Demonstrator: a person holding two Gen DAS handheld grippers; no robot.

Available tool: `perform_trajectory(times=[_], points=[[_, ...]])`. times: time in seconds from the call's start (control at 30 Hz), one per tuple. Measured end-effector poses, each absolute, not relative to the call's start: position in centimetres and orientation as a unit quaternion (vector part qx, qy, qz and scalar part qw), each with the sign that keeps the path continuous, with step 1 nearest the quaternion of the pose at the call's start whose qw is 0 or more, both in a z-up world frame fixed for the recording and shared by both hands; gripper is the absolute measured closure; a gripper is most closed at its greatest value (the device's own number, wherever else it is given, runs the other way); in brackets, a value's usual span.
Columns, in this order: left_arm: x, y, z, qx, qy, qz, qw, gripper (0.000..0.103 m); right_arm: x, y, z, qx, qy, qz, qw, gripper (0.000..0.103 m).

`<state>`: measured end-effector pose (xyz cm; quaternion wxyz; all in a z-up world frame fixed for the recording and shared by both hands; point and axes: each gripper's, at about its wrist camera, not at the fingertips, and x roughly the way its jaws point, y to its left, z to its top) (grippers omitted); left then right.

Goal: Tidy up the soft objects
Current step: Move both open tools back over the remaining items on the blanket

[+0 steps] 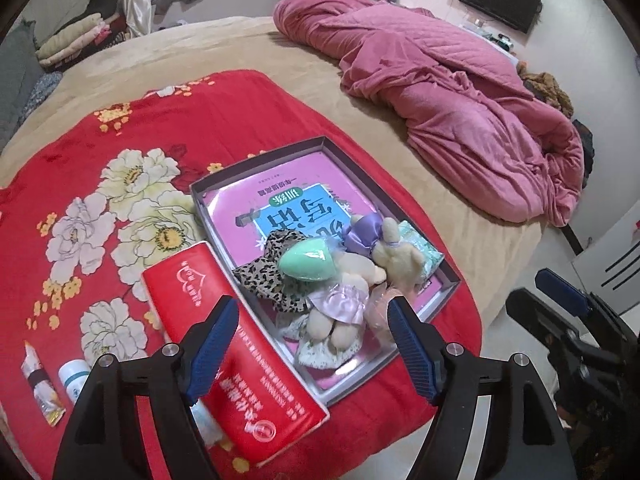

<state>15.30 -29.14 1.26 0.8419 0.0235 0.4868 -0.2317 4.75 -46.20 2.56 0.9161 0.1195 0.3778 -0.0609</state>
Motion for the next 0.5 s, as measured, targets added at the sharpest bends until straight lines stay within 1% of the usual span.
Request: perform_trajectory(times=[0.2,0.5], points=[[13.4,-27.2,3.0,0.016,0.473,-0.232,0.85,0.025,4.0,-45.1,4.1,0.112,0.362,-0.058,0.923,0.033],[10.4,-21.5,4.5,-0.004,0.466,-0.206,0.861,0.025,3.7,-41.0,6.3,0.085,0.348,-0.024,0.933,0.033]])
